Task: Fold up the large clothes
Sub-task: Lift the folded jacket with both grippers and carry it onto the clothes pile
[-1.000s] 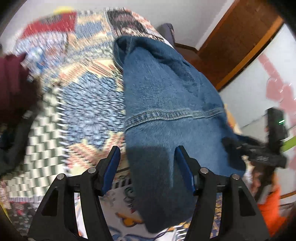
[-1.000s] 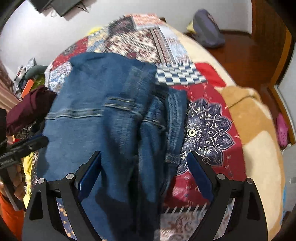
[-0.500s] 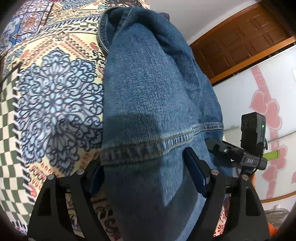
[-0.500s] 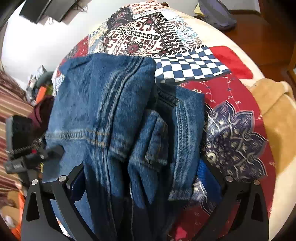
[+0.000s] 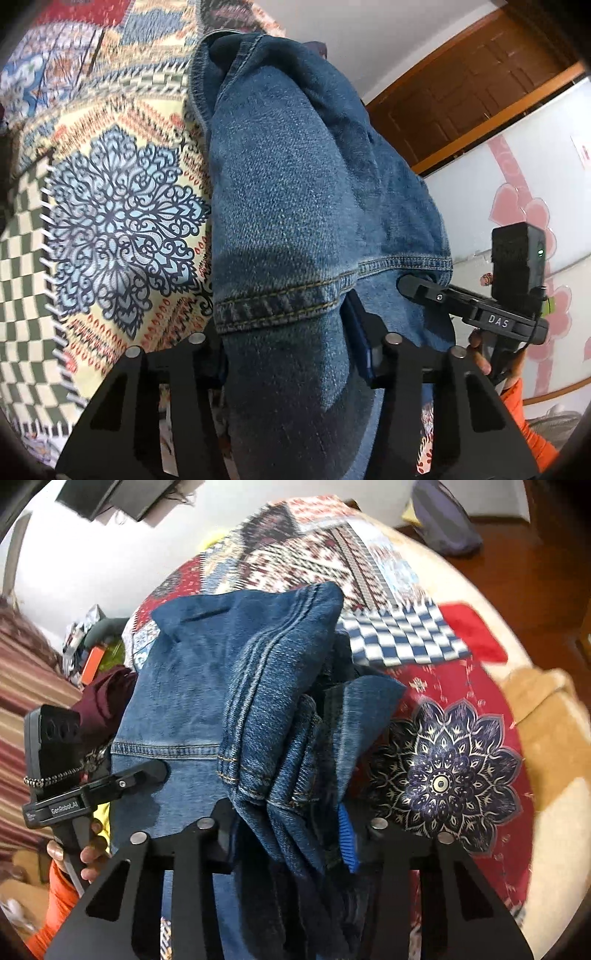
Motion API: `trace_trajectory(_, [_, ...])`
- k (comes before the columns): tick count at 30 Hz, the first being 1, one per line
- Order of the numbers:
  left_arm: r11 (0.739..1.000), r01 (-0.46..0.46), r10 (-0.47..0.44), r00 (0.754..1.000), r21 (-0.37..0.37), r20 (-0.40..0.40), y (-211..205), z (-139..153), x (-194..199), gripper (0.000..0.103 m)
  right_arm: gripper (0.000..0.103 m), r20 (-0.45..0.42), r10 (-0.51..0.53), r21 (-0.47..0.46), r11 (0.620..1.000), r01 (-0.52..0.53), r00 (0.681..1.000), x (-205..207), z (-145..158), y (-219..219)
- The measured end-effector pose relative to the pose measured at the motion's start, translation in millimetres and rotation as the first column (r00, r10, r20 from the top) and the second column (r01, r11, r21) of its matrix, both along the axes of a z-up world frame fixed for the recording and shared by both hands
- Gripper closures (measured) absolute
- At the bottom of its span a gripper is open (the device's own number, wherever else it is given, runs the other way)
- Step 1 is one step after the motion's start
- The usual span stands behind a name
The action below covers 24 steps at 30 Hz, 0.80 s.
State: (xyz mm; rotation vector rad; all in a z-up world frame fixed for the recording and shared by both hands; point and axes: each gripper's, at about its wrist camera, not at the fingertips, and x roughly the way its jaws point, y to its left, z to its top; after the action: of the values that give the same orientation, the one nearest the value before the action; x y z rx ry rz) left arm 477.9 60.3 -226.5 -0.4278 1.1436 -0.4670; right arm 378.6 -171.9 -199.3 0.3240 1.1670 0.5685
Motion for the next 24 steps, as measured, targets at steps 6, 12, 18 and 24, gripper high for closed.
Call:
trace_trajectory(6, [0.999, -0.026, 0.028, 0.998, -0.026, 0.063, 30, 48, -32, 0.057, 0.069, 0.090, 0.045, -0.011, 0.999, -0.044, 0.995, -18, 50, 21])
trace_trajectory(12, [0.995, -0.096, 0.098, 0.972, -0.017, 0.215, 83, 126, -71, 0.057, 0.069, 0.206, 0.105, 0.009, 0.994, -0.109, 0.973, -28, 107, 72])
trace_trajectory(18, [0.980, -0.197, 0.179, 0.926, 0.019, 0.334, 154, 195, -104, 0.057, 0.069, 0.307, 0.175, 0.052, 0.978, -0.200, 0.935, -27, 159, 151])
trace_trajectory(24, [0.946, -0.316, 0.264, 0.881, 0.076, 0.392, 241, 237, -115, 0.057, 0.069, 0.358, 0.234, 0.097, 0.954, -0.285, 0.904, -17, 185, 239])
